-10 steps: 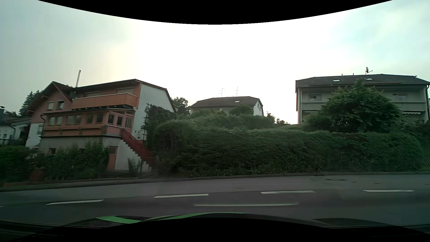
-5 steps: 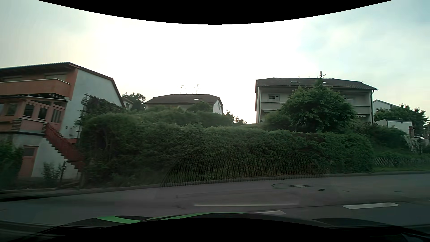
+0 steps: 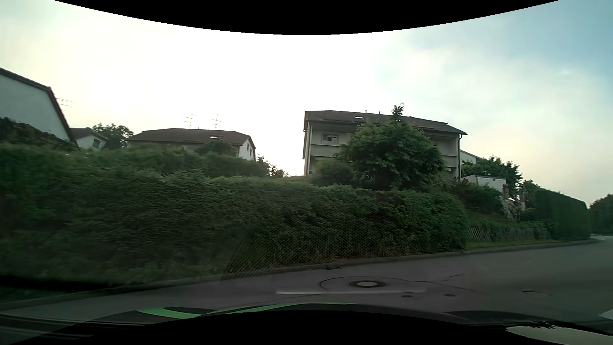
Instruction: Follow the waypoints while adhering to traffic rules and regulations
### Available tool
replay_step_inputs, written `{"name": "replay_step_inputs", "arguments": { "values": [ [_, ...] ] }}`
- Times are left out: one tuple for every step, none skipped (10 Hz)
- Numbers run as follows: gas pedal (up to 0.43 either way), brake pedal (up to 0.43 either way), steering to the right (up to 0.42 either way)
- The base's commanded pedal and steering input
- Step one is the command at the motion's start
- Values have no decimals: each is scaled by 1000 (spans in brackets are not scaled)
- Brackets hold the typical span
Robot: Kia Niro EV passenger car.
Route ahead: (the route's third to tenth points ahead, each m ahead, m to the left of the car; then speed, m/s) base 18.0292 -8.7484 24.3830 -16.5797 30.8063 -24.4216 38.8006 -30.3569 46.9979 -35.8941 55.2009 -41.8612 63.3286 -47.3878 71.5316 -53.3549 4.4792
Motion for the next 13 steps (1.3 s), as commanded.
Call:
{"name": "replay_step_inputs", "arguments": {
  "values": [
    [248,0,416],
    [248,0,419],
    [248,0,419],
    [248,0,419],
    [248,0,420],
    [248,0,424],
    [248,0,429],
    [248,0,432],
    [260,0,433],
    [268,0,433],
    [268,0,431],
    [280,0,430],
    [280,0,430]
  ]
}}
